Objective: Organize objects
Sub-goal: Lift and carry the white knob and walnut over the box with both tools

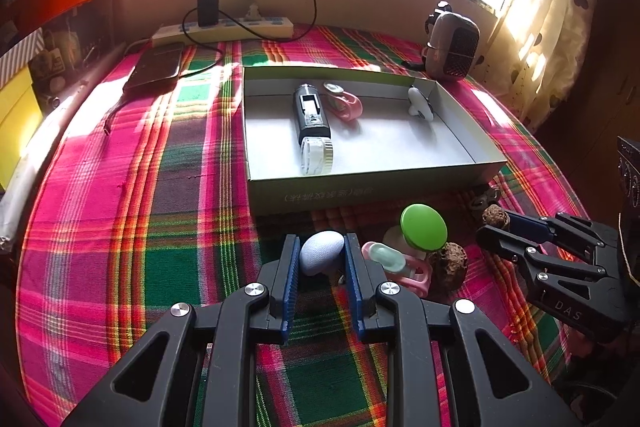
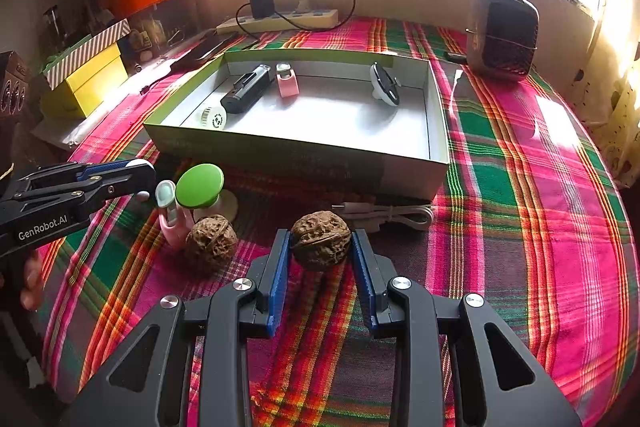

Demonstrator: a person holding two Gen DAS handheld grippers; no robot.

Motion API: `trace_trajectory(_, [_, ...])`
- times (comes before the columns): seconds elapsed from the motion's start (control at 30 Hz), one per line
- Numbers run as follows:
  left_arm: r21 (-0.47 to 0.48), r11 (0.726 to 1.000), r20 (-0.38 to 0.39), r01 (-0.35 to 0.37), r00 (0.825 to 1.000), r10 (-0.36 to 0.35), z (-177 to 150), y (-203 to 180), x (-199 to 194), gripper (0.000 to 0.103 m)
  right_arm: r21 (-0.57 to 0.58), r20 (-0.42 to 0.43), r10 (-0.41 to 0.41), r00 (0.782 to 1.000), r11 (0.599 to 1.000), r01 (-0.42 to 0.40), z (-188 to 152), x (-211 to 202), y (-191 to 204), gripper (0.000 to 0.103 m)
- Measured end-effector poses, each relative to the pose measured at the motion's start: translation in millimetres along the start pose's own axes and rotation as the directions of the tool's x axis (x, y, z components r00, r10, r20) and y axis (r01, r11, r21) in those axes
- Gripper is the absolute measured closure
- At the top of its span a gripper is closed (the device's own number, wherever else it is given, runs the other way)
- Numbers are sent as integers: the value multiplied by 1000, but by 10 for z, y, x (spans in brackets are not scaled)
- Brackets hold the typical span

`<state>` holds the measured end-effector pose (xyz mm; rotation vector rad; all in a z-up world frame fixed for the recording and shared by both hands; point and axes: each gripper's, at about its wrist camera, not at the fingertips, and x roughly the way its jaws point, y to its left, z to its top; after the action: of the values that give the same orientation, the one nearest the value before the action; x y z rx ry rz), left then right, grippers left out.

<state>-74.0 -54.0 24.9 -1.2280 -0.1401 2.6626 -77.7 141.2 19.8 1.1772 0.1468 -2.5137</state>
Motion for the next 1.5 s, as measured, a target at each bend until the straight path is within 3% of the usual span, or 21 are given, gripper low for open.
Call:
trace_trajectory(0.73, [49, 998, 49, 43, 998, -45, 454, -186, -4, 83, -17, 79, 9, 997, 1000, -7, 455, -87, -104, 71])
trace_trajectory(1.5, [74, 996, -3, 58, 998, -57, 736, -376, 506, 83, -51, 17, 45, 999, 998, -44, 1180, 595, -247, 71])
